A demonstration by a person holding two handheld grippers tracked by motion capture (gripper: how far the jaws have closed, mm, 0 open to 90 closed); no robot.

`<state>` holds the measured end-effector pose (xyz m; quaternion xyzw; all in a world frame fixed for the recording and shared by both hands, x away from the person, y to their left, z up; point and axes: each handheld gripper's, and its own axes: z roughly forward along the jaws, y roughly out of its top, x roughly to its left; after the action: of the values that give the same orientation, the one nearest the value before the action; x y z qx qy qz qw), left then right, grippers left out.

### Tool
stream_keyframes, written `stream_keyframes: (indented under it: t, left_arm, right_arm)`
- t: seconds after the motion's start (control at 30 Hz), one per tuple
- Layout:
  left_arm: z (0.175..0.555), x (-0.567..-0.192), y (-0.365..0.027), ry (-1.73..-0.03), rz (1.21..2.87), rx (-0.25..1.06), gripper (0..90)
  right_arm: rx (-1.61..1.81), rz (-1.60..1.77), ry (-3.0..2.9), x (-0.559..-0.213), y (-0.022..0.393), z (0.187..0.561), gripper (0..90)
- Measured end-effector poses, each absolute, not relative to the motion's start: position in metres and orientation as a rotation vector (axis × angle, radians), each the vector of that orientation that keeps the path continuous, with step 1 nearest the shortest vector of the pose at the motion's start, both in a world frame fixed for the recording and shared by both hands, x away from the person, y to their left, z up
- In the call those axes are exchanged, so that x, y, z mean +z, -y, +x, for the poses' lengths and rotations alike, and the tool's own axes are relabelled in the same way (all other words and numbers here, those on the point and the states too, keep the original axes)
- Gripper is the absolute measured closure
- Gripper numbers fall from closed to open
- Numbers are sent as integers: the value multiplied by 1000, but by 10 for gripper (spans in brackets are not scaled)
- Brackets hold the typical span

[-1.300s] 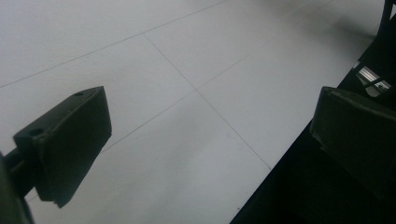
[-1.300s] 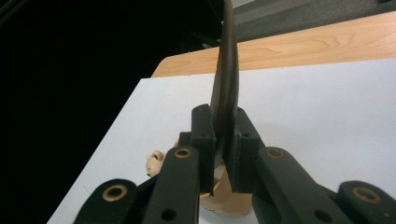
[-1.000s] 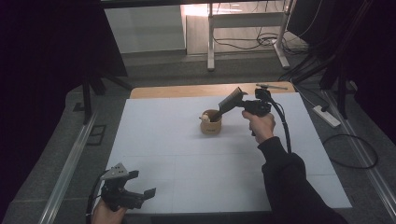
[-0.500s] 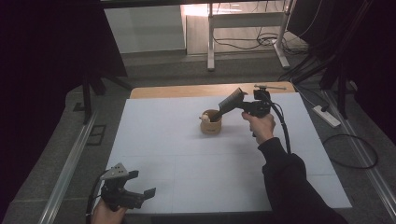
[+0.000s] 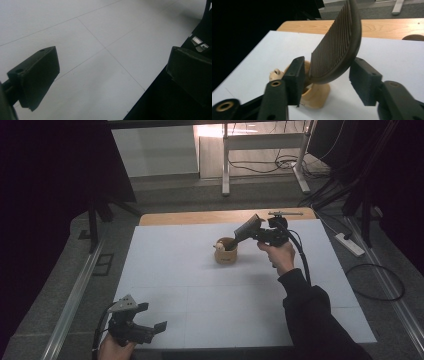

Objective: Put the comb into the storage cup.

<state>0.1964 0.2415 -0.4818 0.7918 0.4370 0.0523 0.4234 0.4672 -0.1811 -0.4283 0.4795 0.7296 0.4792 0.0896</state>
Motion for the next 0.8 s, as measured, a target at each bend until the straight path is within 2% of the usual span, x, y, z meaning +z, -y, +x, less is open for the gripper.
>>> stream_keyframes:
  t: [0.23, 0.8]
  left_arm:
    - [197, -482, -242, -1097, 1982, 131, 0]
    - [197, -482, -241, -1099, 1983, 129, 0]
  right_arm:
    - [1441, 1385, -2189, -426, 180, 464, 352]
    - [1459, 1360, -2246, -424, 190, 457, 188]
